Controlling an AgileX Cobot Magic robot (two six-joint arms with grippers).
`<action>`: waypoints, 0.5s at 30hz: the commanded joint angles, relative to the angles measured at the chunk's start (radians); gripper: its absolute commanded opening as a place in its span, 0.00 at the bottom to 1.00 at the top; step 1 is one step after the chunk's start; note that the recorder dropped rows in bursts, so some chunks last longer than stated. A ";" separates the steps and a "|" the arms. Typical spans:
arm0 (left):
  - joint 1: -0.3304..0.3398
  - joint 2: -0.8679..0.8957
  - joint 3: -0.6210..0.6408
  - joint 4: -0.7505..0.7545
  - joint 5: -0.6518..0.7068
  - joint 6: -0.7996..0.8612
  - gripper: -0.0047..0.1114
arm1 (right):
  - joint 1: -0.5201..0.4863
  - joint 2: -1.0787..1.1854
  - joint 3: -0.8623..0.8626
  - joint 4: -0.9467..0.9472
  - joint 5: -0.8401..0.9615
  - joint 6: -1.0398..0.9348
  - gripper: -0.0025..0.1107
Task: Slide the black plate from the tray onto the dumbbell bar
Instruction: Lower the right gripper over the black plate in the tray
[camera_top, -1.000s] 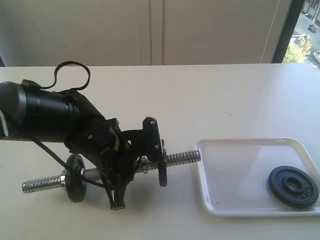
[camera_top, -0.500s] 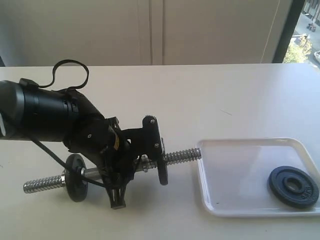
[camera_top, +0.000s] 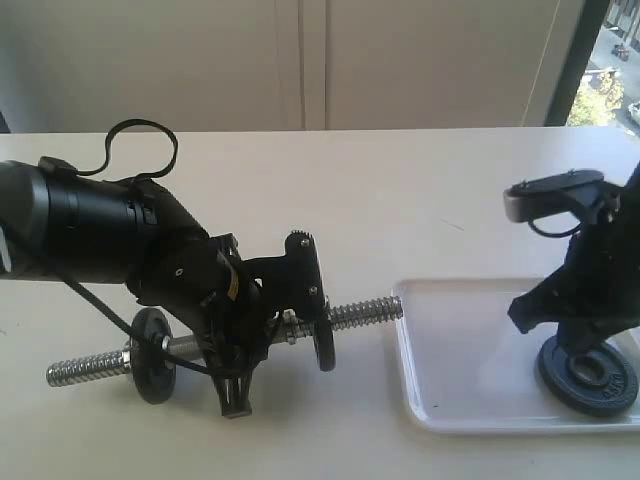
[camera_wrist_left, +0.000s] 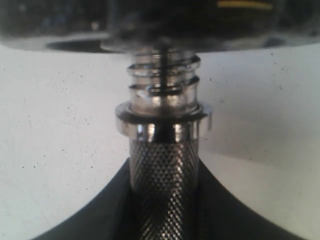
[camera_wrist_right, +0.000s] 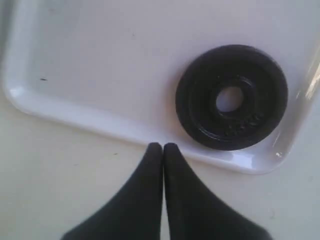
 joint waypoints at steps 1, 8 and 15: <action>0.001 -0.053 -0.018 0.004 -0.071 -0.010 0.04 | 0.002 0.118 -0.015 -0.040 -0.021 -0.013 0.21; 0.001 -0.053 -0.018 0.004 -0.077 -0.010 0.04 | 0.002 0.131 -0.015 -0.040 -0.064 -0.013 0.81; 0.001 -0.053 -0.018 0.000 -0.077 -0.010 0.04 | 0.000 0.131 -0.015 -0.155 -0.130 0.123 0.90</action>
